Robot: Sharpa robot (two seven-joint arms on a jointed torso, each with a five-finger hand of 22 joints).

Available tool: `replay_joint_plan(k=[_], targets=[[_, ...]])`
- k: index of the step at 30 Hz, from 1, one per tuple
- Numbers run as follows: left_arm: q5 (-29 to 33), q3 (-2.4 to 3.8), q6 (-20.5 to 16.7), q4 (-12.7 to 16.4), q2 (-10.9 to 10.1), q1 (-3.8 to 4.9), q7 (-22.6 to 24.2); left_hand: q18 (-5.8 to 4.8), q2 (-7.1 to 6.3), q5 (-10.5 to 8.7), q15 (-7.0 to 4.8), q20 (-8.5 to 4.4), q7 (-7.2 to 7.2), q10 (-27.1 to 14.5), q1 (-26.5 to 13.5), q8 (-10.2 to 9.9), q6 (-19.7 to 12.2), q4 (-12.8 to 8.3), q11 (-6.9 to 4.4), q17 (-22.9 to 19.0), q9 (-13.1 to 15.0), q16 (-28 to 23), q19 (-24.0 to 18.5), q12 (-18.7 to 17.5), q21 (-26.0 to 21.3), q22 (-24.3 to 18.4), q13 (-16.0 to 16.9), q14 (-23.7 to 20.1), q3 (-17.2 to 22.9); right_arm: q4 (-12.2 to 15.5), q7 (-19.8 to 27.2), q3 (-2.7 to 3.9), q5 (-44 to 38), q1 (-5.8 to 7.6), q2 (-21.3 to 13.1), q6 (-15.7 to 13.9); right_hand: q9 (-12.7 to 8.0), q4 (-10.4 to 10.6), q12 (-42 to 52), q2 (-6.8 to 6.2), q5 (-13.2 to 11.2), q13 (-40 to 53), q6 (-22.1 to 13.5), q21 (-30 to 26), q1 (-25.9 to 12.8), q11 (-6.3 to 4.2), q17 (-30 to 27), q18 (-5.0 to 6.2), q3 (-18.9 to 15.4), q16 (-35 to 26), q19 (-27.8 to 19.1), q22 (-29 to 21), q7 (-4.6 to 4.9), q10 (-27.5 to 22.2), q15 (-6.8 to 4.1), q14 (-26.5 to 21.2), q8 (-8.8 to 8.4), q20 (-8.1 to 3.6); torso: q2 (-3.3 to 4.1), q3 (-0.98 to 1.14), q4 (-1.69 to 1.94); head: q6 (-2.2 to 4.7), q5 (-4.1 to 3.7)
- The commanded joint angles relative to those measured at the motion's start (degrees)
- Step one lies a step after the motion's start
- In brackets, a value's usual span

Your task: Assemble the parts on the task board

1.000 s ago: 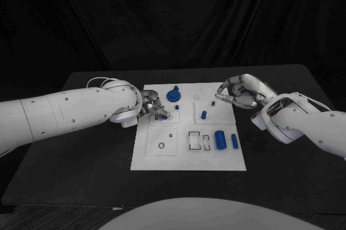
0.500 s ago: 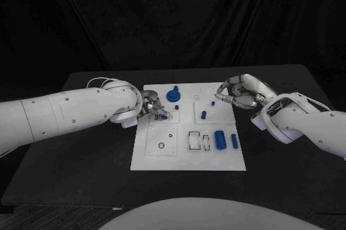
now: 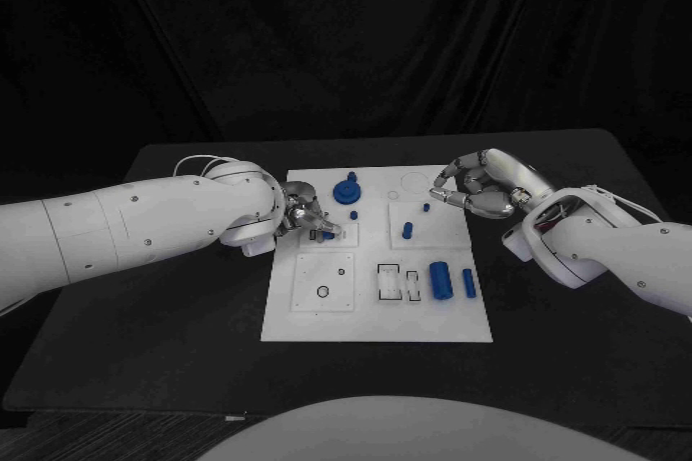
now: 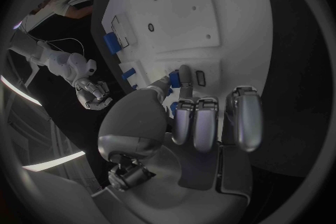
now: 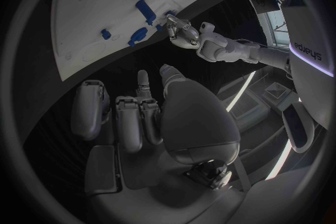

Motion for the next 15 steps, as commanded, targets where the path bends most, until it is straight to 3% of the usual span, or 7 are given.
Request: replay_joint_plan(k=[1, 3, 8, 15], targets=[[0.36, 0.0, 0.71, -0.05, 0.11, -0.16, -0.08, -0.72, 0.37, -2.41, -0.53, -0.21, -0.1, 6.48, -2.22, 0.92, -1.35, 2.11, -0.51, 15.23, 1.59, 0.76, 1.63, 0.14, -0.87, 11.44, 15.13, 6.85, -1.27, -0.01, -1.01, 0.04, -0.05, -0.15, -0.01, 0.41, 0.17, 0.23, 0.95, 1.26, 1.03, 15.46, -0.7, -0.84, -0.25, 0.22, 15.92, -0.87, 0.31, 1.42, -0.51, 10.71, -0.04, 5.86, -0.01, 5.91, 0.98, -0.14, 0.0, 0.0, 0.02, -0.01, -0.02], [0.36, 0.0, 0.66, -0.1, 0.14, -0.16, 0.01, -0.72, 0.32, -3.75, -0.39, -0.09, 0.11, 6.48, -3.16, 1.35, -2.55, 3.27, -0.34, 15.23, 2.41, 0.76, 1.64, 0.14, -0.89, 11.44, 15.13, 6.85, -2.44, -0.01, -1.03, 0.04, -0.05, -0.15, -0.01, 0.44, 0.17, 0.23, 0.95, 1.26, 1.03, 15.46, -0.7, -0.84, -0.25, 0.22, 15.92, -0.87, 0.31, 1.42, -0.51, 10.71, -0.04, 5.86, -0.01, 5.91, 0.98, -0.14, 0.0, 0.0, 0.04, -0.01, -0.04], [0.36, 0.0, 0.67, -0.25, 0.24, -0.18, 0.41, -0.72, -0.03, -4.38, -0.21, 0.11, 0.33, 6.48, -5.65, 2.84, -4.13, 6.23, -0.11, 15.23, 4.19, 0.76, 1.66, 0.14, -0.93, 11.45, 15.13, 6.85, -5.82, -0.04, -1.09, 0.04, -0.05, -0.16, 0.01, 0.51, 0.16, 0.23, 0.95, 1.24, 1.05, 15.46, -0.72, -0.99, -0.24, 0.23, 15.92, -0.84, 0.31, 1.42, -0.58, 10.66, -0.02, 5.86, -0.01, 5.91, 0.98, -0.14, 0.01, 0.0, 0.03, -0.01, -0.05], [0.36, 0.0, 0.51, -0.49, 0.41, -0.21, 0.9, -0.72, 0.09, -4.54, -0.3, 0.06, 0.21, 6.48, -7.76, 3.84, -4.25, 7.04, -0.21, 15.23, 5.07, 0.76, 1.68, 0.14, -0.92, 11.46, 15.13, 6.85, -8.65, -0.08, -1.19, 0.04, -0.05, -0.18, 0.04, 0.63, 0.15, 0.23, 0.95, 1.23, 1.06, 15.46, -0.74, -1.02, -0.23, 0.23, 15.92, -0.83, 0.3, 1.42, -0.6, 10.65, -0.01, 5.86, -0.01, 5.91, 0.98, -0.14, -0.02, 0.03, 0.01, -0.01, -0.02]])
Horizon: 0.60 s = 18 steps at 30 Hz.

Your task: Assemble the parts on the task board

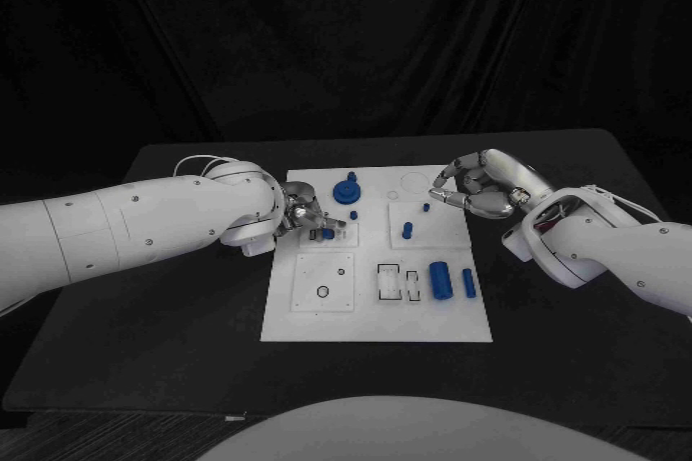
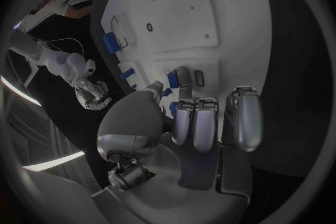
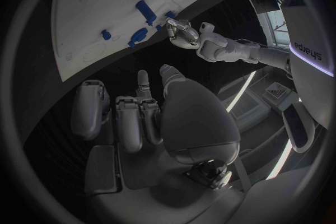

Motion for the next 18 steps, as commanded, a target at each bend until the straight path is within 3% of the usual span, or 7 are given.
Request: replay_joint_plan(k=[1, 18], targets=[[0.36, 0.02, 0.36, -0.09, 0.16, -0.16, 0.95, -0.71, -0.14, -0.72, -0.3, 0.01, -0.22, 6.36, -2.6, 0.72, -1.43, 0.66, -0.37, 15.23, 1.26, 0.76, 1.69, 0.14, -0.9, 11.46, 15.13, 6.84, -3.36, -0.03, -1.04, 0.04, -0.05, -0.16, 0.02, 0.44, 0.15, 0.23, 0.95, 1.23, 1.06, 15.46, -0.73, -1.02, -0.23, 0.23, 15.92, -0.83, 0.3, 1.42, -0.33, 10.65, -0.02, 5.86, -0.01, 5.91, 0.97, 0.13, -0.01, 0.02, -0.01, -0.01, 0.02], [0.36, 0.02, -0.54, -0.3, 0.29, -0.23, 1.99, -0.78, 1.0, -0.7, -0.54, -0.17, -0.66, 6.36, -3.14, 2.21, -0.54, 0.46, -0.68, 15.23, 2.33, 0.76, 1.83, 0.14, -0.59, 11.56, 15.13, 6.84, -6.0, -0.27, -1.12, 0.04, -0.05, -0.2, 0.18, 0.69, 0.14, 0.25, 0.95, 1.21, 1.08, 15.46, -0.76, -1.1, -0.23, 0.24, 15.92, -0.81, 0.29, 1.42, -0.38, 10.63, 0.0, 5.86, 0.0, 5.91, 0.97, 0.13, -0.02, 0.01, 0.0, -0.01, 0.05]])
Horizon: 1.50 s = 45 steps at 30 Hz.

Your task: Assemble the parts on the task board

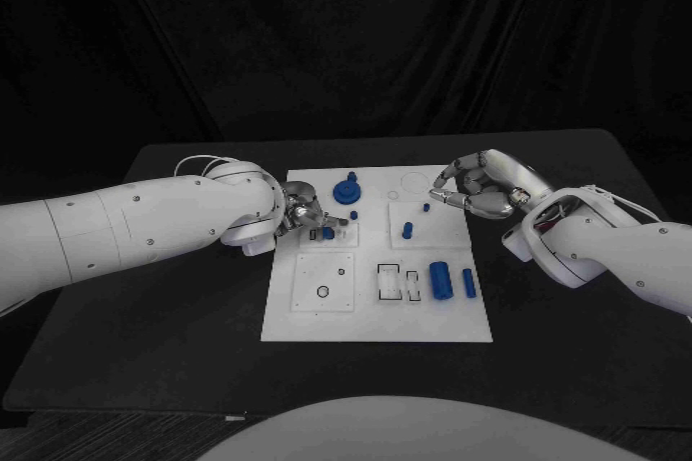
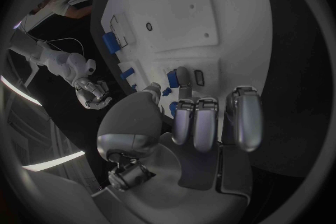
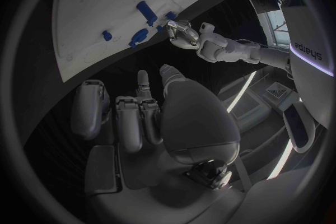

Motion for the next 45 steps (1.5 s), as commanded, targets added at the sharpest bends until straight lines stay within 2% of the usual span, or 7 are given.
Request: replay_joint_plan(k=[1, 22, 26, 31, 33, 39, 45], targets=[[0.34, 0.03, -0.53, 0.04, 0.16, -0.15, 1.61, -0.77, 0.08, -0.7, -0.54, -0.17, -0.24, 6.47, -0.44, 0.89, -0.14, 0.52, -0.56, 15.23, 1.18, 0.76, 1.83, 0.14, -0.59, 11.56, 15.13, 6.84, -2.28, -0.03, -0.94, 0.04, -0.05, -0.16, 0.05, 0.41, 0.12, 0.27, 0.95, 1.22, 1.09, 15.46, -0.77, -0.88, -0.23, 0.26, 15.92, -0.79, 0.3, 1.42, -0.43, 10.59, 0.01, 5.86, 0.01, 5.91, 0.98, 0.13, -0.01, 0.0, 0.0, -0.01, 0.01], [0.34, 0.03, -1.5, -0.12, 0.41, -0.19, 2.17, -0.82, 0.93, -0.6, -0.77, -0.36, -0.61, 6.47, 1.23, 1.83, 0.62, 0.26, -0.85, 15.23, 1.77, 0.76, 1.97, 0.14, -0.34, 11.62, 15.13, 6.84, -2.79, 0.03, -1.02, 0.04, -0.05, -0.17, -0.08, 0.36, 0.12, 0.28, 0.95, 1.22, 1.09, 15.46, -0.78, -0.9, -0.23, 0.26, 15.92, -0.79, 0.3, 1.42, -0.45, 10.58, 0.01, 5.86, 0.01, 5.91, 0.98, 0.14, -0.02, 0.01, -0.03, -0.01, -0.13], [0.3, 0.04, -2.18, 0.47, -0.26, -0.18, 1.53, -0.84, 1.19, -0.58, -1.1, -0.67, -1.08, 6.47, 2.75, 4.68, 0.69, 0.4, -1.25, 15.23, 4.61, 0.76, 2.08, 0.14, -0.25, 11.65, 15.13, 6.84, -4.19, 0.14, -0.97, 0.04, -0.05, -0.17, -0.29, 0.11, 0.08, 0.34, 0.95, 1.25, 1.12, 15.46, -0.82, -0.94, -0.24, 0.29, 15.92, -0.78, 0.32, 1.42, -0.47, 10.58, 0.05, 5.86, 0.03, 5.91, 0.99, 0.15, -0.01, 0.0, -0.03, -0.01, -0.06], [-0.18, 0.07, -1.68, 2.11, -1.88, 0.21, -0.19, -0.87, 1.19, -0.59, -1.3, -0.86, -1.32, 6.47, 3.1, 6.47, 0.25, 0.51, -1.46, 15.23, 6.58, 0.76, 2.17, 0.14, -0.13, 11.68, 15.13, 6.84, -5.44, 0.4, -0.89, 0.04, -0.05, -0.15, -0.75, -0.52, 0.07, 0.36, 0.95, 1.22, 1.11, 15.46, -0.83, -0.96, -0.25, 0.3, 15.92, -0.78, 0.3, 1.42, -0.49, 10.57, 0.05, 5.86, 0.04, 5.91, 1.0, 0.16, -0.01, 0.0, -0.05, -0.01, 0.27], [-0.27, 0.07, -1.11, 2.82, -2.52, 0.79, -0.85, -0.87, 1.15, -0.62, -1.35, -0.91, -1.37, 6.47, 2.89, 6.94, 0.05, 0.61, -1.51, 15.23, 7.15, 0.76, 2.2, 0.14, -0.1, 11.68, 15.13, 6.84, -6.02, 0.49, -0.81, 0.04, -0.05, -0.14, -0.9, -0.84, 0.07, 0.36, 0.95, 1.22, 1.11, 15.46, -0.83, -0.96, -0.25, 0.3, 15.92, -0.78, 0.3, 1.42, -0.49, 10.57, 0.05, 5.86, 0.04, 5.91, 1.0, 0.16, -0.01, -0.01, -0.04, -0.01, 0.38], [-1.07, 0.09, -0.37, 5.44, -4.64, 4.24, -2.0, -0.87, 1.23, -0.67, -1.38, -0.99, -1.32, 6.47, 1.93, 7.36, -0.96, 0.75, -1.51, 15.23, 8.05, 0.76, 2.2, 0.14, -0.16, 11.68, 15.13, 6.84, -7.54, 0.73, -0.33, 0.05, -0.05, -0.09, -1.21, -1.87, 0.05, 0.44, 0.95, 1.09, 1.07, 15.46, -0.79, -0.93, -0.37, 0.32, 15.92, -0.79, 0.2, 1.42, -0.47, 10.58, 0.08, 5.86, 0.06, 5.91, 1.04, 0.17, -0.15, 0.0, -0.01, -0.01, 0.46], [-2.03, 0.09, -0.99, 7.09, -6.14, 8.71, -1.23, -0.91, 1.86, -0.54, -1.29, -0.93, -1.24, 6.47, 0.82, 8.08, -1.77, 0.76, -1.42, 15.23, 9.14, 0.76, 2.24, 0.14, -0.04, 11.72, 15.13, 6.84, -9.33, 1.0, 0.02, 0.05, -0.05, 0.06, -1.49, -2.5, 0.04, 0.49, 0.95, 1.06, 1.04, 15.46, -0.77, -0.93, -0.44, 0.33, 15.92, -0.79, 0.16, 1.42, -0.48, 10.58, 0.09, 5.86, 0.06, 5.91, 1.06, 0.18, -0.27, 0.17, -0.02, -0.01, 0.44]])
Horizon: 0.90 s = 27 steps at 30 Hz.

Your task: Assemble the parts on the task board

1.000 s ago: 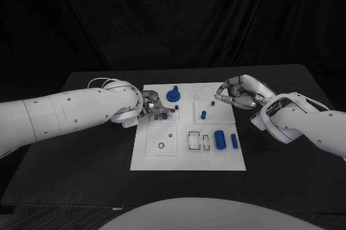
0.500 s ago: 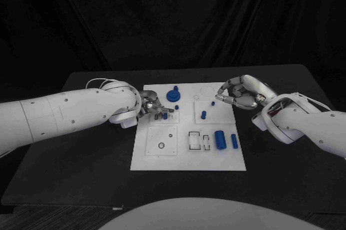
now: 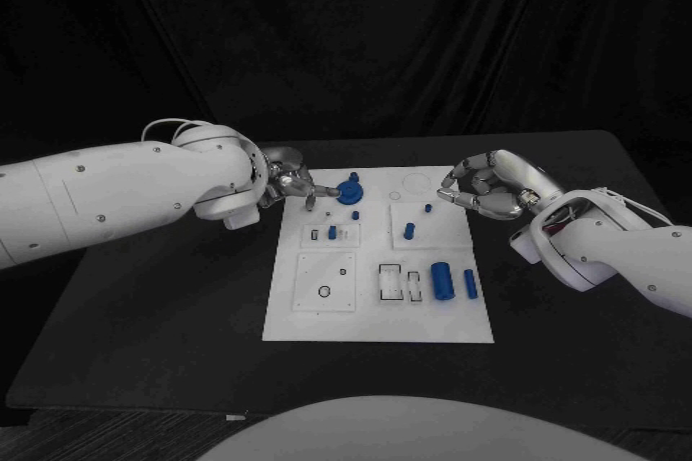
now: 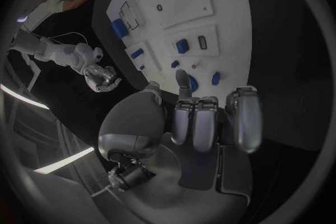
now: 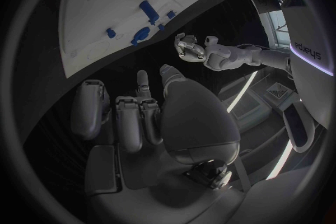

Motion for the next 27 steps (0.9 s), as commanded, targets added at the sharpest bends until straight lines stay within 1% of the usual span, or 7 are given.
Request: replay_joint_plan(k=[1, 3, 6, 8, 16, 21, 27], targets=[[-1.31, 0.07, 0.17, 0.16, -0.09, 1.82, 0.57, -0.91, 1.4, 0.22, -0.73, -0.53, -0.04, 6.29, -0.43, 1.39, -1.02, 0.1, -0.51, 15.23, 1.87, 0.76, 1.92, 0.14, -0.05, 11.73, 15.13, 6.45, -2.99, 0.26, 0.06, 0.04, -0.05, 0.09, -0.16, -1.81, 0.04, 0.53, 0.96, 1.05, 1.02, 15.46, -0.45, -0.81, -0.51, 0.33, 15.92, -0.82, 0.13, 1.42, -0.41, 10.62, -0.19, 5.86, 0.07, 5.91, 0.82, 0.18, -0.07, 0.16, 0.01, -0.01, 0.17], [-1.88, 0.07, 0.44, -0.69, 0.25, 2.54, 1.28, -0.88, 2.41, 6.29, -0.56, -0.39, 0.22, 6.29, 4.99, 0.79, -3.5, -1.69, -0.24, 15.23, 2.29, 0.76, 1.78, 0.14, -0.21, 11.7, 15.13, 6.45, -1.56, 0.27, 0.12, 0.04, -0.05, 0.13, -0.07, -1.87, 0.04, 0.53, 0.96, 1.05, 1.02, 15.46, -0.45, -0.8, -0.51, 0.33, 15.92, -0.82, 0.13, 1.42, -0.41, 10.62, -0.19, 5.86, 0.07, 5.91, 0.82, 0.18, 0.0, 0.14, 0.02, -0.01, 0.32], [-3.79, 0.07, 1.12, -2.63, 1.24, 3.07, 2.56, -0.92, 2.53, 11.27, -0.12, -0.02, 1.15, 6.29, 11.34, -2.37, -7.1, -4.28, 0.44, 15.23, 0.66, 0.76, 1.78, 0.14, -0.05, 11.74, 15.13, 6.45, 0.63, 0.29, 0.24, 0.04, -0.05, 0.15, 0.13, -1.82, 0.04, 0.54, 0.96, 1.05, 1.02, 15.46, -0.44, -0.72, -0.53, 0.33, 15.92, -0.84, 0.12, 1.42, -0.37, 10.64, -0.2, 5.86, 0.07, 5.91, 0.83, 0.18, 0.1, 0.07, 0.03, -0.01, 0.36], [-5.79, 0.06, 1.39, -3.89, 1.92, 3.02, 3.39, -0.94, 2.35, 11.39, 0.36, 0.36, 1.8, 6.29, 13.55, -4.65, -8.42, -5.09, 0.94, 15.23, -1.22, 0.76, 1.74, 0.14, -0.07, 11.72, 15.13, 6.45, 1.55, 0.4, 0.36, 0.04, -0.05, 0.15, 0.16, -1.77, 0.04, 0.54, 0.96, 1.05, 1.03, 15.46, -0.44, -0.7, -0.53, 0.33, 15.92, -0.85, 0.12, 1.42, -0.36, 10.65, -0.2, 5.86, 0.07, 5.91, 0.84, 0.18, 0.15, 0.0, 0.02, -0.01, 0.23], [-16.99, 0.04, -2.09, -7.4, 3.34, 0.42, 7.44, -0.94, -0.58, 5.81, 3.46, 3.2, 6.58, 6.29, 20.89, -19.43, -15.07, -9.78, 4.79, 15.23, -17.75, 0.76, 1.43, 0.14, -0.24, 11.64, 15.13, 6.45, 8.33, 0.86, 0.52, 0.05, -0.05, 0.16, -0.19, -1.61, 0.03, 0.53, 0.96, 1.05, 1.04, 15.46, -0.44, -0.61, -0.52, 0.33, 15.92, -0.87, 0.12, 1.42, -0.32, 10.68, -0.2, 5.86, 0.07, 5.91, 0.84, 0.18, 0.12, 0.1, 0.04, -0.01, -0.28], [-20.77, 0.03, -4.96, -8.52, 3.18, -1.01, 8.8, -0.87, -1.48, 3.79, 4.32, 3.95, 7.04, 5.53, 20.05, -20.43, -13.39, -9.54, 5.5, 15.23, -21.29, 0.76, 1.31, -0.75, -0.3, 11.6, 14.43, 6.45, 8.84, 0.9, 0.43, 0.05, -0.05, 0.14, -0.33, -1.37, 0.03, 0.53, 0.96, 1.05, 1.04, 15.46, -0.44, -0.61, -0.52, 0.33, 15.92, -0.87, 0.12, 1.42, -0.32, 10.68, -0.2, 5.86, 0.07, 5.91, 0.84, 0.18, 0.36, -0.15, -0.09, -0.01, 0.24], [-22.32, 0.03, -6.22, -9.46, 2.86, -2.05, 7.88, -0.91, -2.05, 0.69, 3.21, 3.46, 5.07, 6.29, 12.47, -16.56, -5.36, -3.97, 4.01, 15.23, -23.02, 0.76, 1.63, 0.14, 0.48, 11.78, 15.13, 6.45, 5.9, 0.77, 0.36, 0.04, -0.05, 0.12, -0.16, -1.12, 0.02, 0.49, 0.96, 1.06, 1.11, 15.46, -0.45, -0.51, -0.46, 0.32, 15.92, -0.89, 0.15, 1.42, -0.27, 10.71, -0.22, 5.86, 0.07, 5.91, 0.85, 0.19, 0.56, -0.49, -0.05, -0.01, 0.58]])
